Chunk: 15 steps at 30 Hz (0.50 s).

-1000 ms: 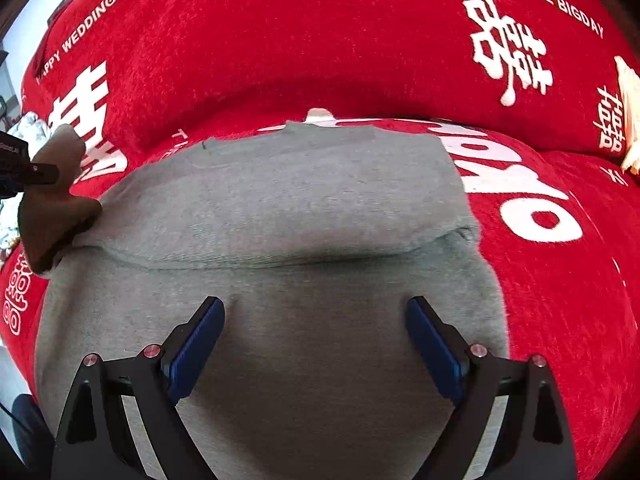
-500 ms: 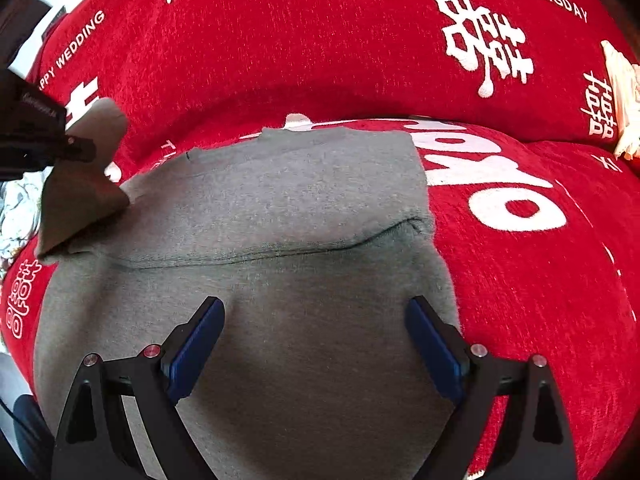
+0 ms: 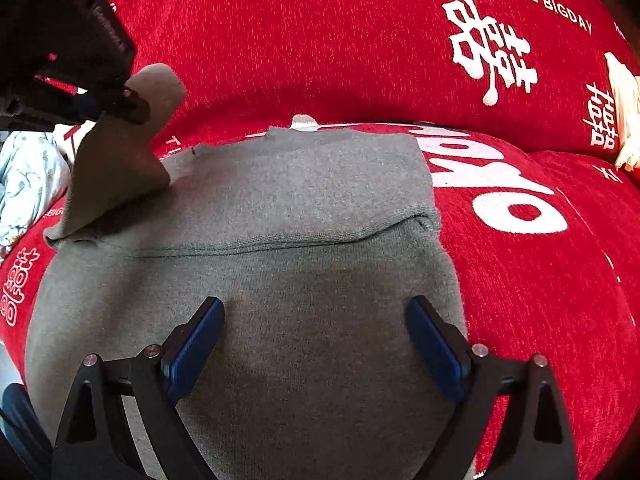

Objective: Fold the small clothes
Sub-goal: 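Lift the held sleeve and carry it across the body with the left tool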

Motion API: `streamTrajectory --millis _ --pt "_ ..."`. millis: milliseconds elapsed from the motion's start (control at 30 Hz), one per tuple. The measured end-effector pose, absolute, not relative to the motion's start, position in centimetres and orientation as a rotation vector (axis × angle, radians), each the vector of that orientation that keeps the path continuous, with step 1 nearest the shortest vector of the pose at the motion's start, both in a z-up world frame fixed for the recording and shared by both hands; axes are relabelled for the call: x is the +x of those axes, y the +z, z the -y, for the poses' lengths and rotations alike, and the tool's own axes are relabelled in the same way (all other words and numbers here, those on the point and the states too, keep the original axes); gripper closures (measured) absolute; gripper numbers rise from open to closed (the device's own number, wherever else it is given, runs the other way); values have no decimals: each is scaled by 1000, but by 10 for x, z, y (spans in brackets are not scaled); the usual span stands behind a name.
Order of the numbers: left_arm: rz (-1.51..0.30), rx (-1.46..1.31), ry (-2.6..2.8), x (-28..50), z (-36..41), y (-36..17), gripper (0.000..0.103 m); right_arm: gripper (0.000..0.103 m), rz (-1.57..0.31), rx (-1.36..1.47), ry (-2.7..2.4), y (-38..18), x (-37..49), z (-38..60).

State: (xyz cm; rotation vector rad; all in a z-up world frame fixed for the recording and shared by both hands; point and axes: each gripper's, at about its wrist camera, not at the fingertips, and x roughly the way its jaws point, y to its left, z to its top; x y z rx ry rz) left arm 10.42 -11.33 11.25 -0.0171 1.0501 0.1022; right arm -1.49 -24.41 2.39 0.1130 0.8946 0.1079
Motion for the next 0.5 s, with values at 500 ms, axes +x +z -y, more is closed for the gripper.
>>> streamTrajectory --millis 500 --pt "-1087 24 45 111 140 99 92 8 -873 137 132 21 -18 247"
